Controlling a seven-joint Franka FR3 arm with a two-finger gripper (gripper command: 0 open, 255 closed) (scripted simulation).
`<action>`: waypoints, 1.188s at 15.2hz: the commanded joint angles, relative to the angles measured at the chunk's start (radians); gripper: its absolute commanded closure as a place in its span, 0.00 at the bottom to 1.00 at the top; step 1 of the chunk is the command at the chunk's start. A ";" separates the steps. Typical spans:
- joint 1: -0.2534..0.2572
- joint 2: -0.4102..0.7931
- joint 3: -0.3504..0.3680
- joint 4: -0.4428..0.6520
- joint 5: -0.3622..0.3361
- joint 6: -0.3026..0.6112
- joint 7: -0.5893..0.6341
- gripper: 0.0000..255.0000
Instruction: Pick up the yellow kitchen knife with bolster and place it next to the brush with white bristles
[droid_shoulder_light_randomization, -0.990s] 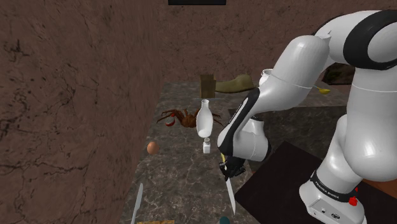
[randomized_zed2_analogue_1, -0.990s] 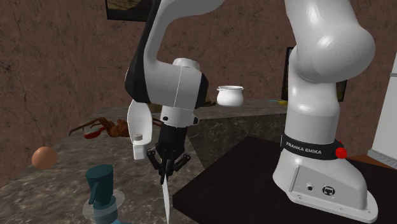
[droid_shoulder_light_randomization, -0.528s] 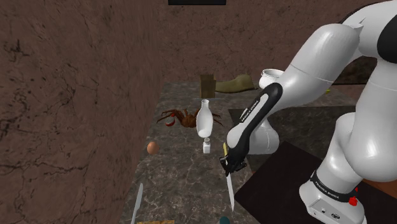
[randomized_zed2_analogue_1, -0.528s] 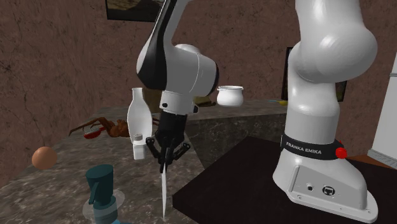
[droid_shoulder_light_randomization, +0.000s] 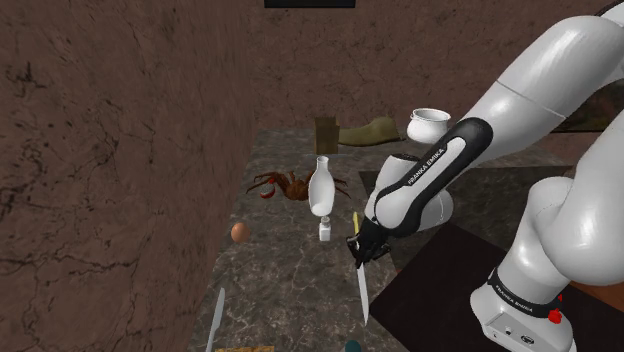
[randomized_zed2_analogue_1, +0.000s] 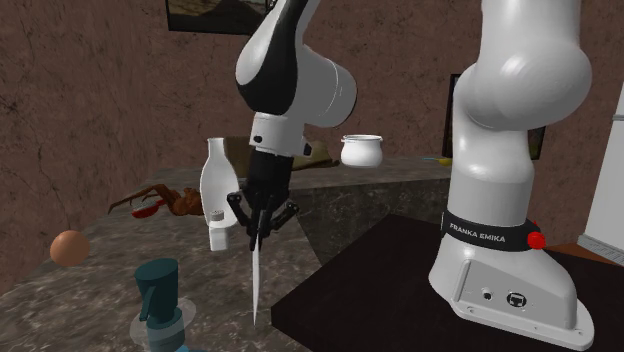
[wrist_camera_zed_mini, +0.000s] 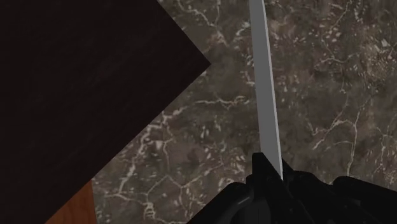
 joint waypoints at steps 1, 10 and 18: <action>-0.014 -0.043 0.003 -0.010 -0.059 -0.032 0.054 1.00; -0.111 -0.068 -0.009 0.080 -0.240 -0.152 0.144 1.00; -0.191 0.173 -0.077 0.377 -0.388 -0.220 0.142 1.00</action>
